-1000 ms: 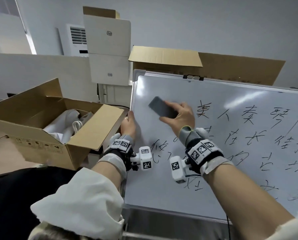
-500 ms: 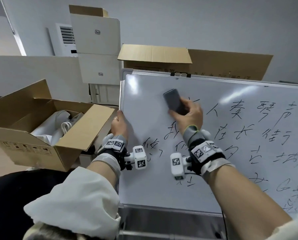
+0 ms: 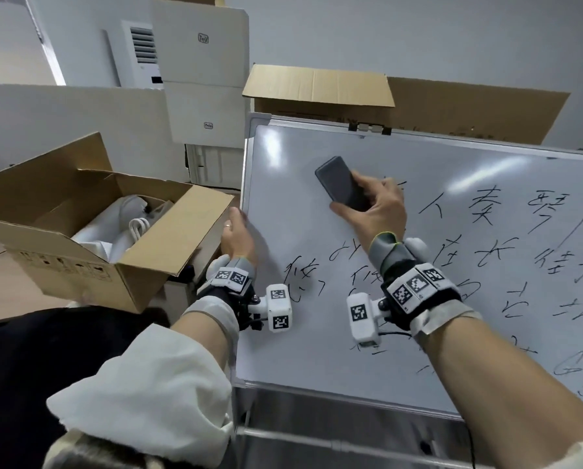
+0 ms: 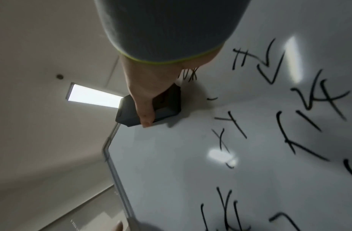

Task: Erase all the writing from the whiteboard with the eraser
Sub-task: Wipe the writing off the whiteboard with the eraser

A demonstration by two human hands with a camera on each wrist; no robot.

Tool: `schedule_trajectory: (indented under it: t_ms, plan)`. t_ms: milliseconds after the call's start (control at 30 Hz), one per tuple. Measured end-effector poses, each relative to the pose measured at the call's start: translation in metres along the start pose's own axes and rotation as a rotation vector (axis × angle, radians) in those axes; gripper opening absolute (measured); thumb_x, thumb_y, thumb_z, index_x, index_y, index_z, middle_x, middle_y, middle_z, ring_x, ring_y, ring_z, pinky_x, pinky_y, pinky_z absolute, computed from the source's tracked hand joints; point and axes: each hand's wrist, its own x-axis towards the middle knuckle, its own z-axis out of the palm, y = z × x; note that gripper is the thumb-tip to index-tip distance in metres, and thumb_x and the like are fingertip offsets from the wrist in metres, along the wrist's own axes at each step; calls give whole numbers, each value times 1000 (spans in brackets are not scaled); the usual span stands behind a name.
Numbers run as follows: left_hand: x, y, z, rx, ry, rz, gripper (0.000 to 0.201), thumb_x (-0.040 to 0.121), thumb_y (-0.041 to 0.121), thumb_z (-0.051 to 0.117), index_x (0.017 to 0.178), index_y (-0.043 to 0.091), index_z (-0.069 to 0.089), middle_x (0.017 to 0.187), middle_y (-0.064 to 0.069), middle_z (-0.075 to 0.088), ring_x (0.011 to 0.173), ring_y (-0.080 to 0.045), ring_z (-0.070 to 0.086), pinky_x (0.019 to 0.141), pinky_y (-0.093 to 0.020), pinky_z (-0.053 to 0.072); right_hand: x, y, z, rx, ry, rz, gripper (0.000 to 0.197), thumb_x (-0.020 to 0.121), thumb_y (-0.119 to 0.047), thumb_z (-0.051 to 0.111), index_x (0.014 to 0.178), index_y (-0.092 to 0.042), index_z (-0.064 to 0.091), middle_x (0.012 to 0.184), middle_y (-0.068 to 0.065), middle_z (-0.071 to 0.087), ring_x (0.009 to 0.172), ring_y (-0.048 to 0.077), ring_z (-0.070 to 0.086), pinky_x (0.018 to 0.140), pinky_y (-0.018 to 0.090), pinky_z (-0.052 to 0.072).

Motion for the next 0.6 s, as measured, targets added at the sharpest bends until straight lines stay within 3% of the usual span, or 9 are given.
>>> schedule_trajectory:
  t_ms: [167, 267, 367, 500, 600]
  plan:
    - [-2, -43, -28, -80, -57, -189, 73, 95, 63, 39, 142, 8, 50, 142, -8, 52, 133, -29, 45, 113, -36, 30, -35, -7, 39, -78, -176, -75, 64, 61, -41, 85, 122, -41, 67, 95, -13, 48, 99, 16, 50, 89, 31, 47]
    - [11, -64, -33, -148, -169, -244, 94, 71, 82, 48, 140, 19, 55, 138, 1, 58, 126, -25, 53, 115, -44, 32, -58, 4, 52, -80, -259, -52, 64, 58, -40, 87, 120, -42, 67, 96, -12, 48, 102, 14, 48, 91, 27, 43]
    - [45, -102, -29, -145, -218, -283, 102, 49, 94, 57, 128, 30, 65, 122, 5, 69, 115, -23, 62, 108, -44, 40, -84, 14, 59, -92, -390, -76, 65, 55, -40, 89, 117, -40, 70, 94, -10, 49, 100, 17, 49, 90, 32, 43]
    - [44, -118, -35, -189, -239, -296, 97, 50, 89, 63, 123, 26, 68, 115, 4, 73, 111, -23, 66, 106, -41, 43, -126, 30, 60, -119, -565, -157, 66, 53, -39, 90, 116, -35, 71, 94, -10, 56, 96, 19, 51, 86, 30, 40]
    - [31, -118, -39, -195, -220, -308, 91, 56, 87, 64, 121, 23, 69, 114, 3, 72, 110, -23, 65, 107, -41, 42, -123, 27, 53, -133, -542, -168, 65, 55, -40, 89, 118, -34, 71, 94, -6, 57, 96, 19, 51, 88, 33, 41]
